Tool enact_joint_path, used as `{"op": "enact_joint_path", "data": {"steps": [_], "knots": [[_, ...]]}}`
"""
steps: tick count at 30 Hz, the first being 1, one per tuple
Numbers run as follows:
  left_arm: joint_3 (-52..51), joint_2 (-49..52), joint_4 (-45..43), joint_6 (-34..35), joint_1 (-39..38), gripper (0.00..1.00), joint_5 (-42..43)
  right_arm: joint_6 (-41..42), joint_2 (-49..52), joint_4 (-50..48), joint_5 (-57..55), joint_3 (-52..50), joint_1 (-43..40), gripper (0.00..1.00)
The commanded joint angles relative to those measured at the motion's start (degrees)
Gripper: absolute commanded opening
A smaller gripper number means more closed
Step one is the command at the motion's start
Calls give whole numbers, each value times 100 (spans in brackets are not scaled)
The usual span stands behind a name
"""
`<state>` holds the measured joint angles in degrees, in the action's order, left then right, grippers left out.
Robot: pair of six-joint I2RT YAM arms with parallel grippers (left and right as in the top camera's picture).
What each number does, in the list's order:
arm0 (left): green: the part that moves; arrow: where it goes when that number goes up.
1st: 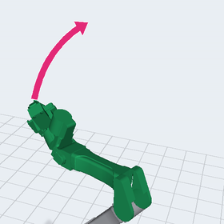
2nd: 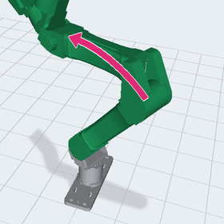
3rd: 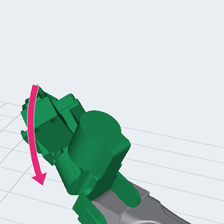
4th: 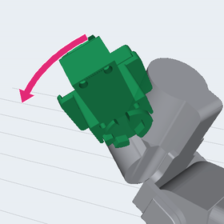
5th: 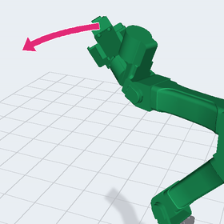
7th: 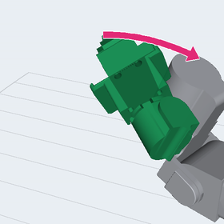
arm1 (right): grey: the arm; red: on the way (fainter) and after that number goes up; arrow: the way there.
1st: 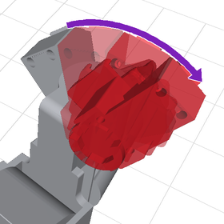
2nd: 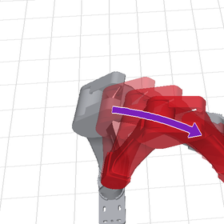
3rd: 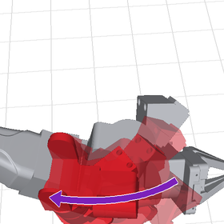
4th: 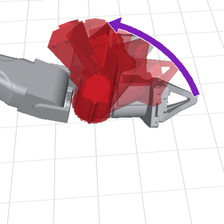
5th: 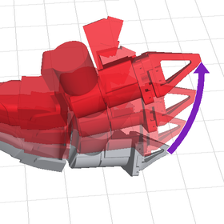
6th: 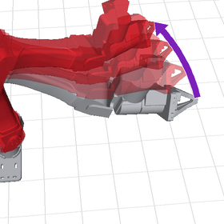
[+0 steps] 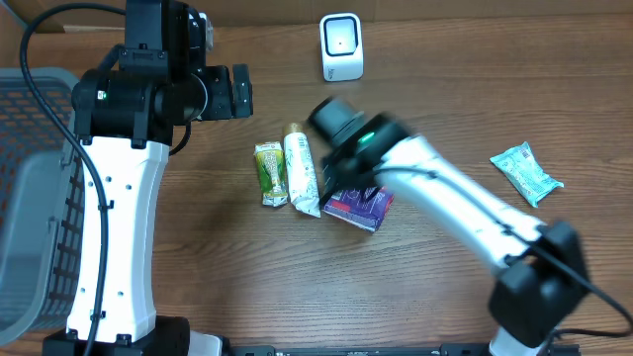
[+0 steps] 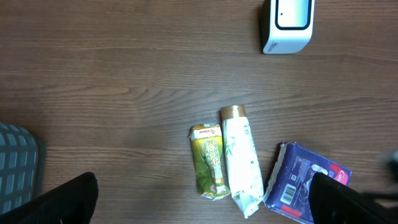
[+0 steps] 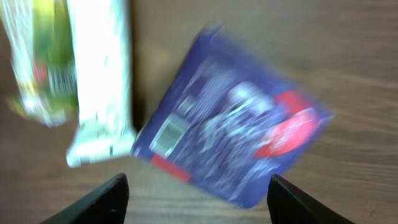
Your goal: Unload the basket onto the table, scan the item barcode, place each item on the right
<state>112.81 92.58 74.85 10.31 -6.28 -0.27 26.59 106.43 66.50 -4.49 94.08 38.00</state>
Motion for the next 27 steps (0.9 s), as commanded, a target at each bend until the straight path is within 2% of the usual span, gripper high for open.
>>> {"op": "enact_joint_path", "data": {"steps": [1, 6, 12, 20, 24, 27], "knots": [[52, 11, -7, -48, -11, 100, -33, -4, -173, -94, 1097, 39, -798, 68], [52, 11, -7, -48, -11, 99, -33, -201, -164, -334, 1827, -260, -1340, 60], [52, 11, -7, -48, -11, 100, -31, -289, -164, -520, 1829, -717, -1316, 41], [52, 11, -7, -48, -11, 100, -31, -717, -164, -697, 1882, -1088, -1298, 37], [52, 11, -7, -48, -11, 100, -33, -1056, -164, -905, 2371, -1088, -1259, 33], [52, 11, -7, -48, -11, 100, -33, -1054, -164, -1016, 2114, -1088, -1198, 31]]}}
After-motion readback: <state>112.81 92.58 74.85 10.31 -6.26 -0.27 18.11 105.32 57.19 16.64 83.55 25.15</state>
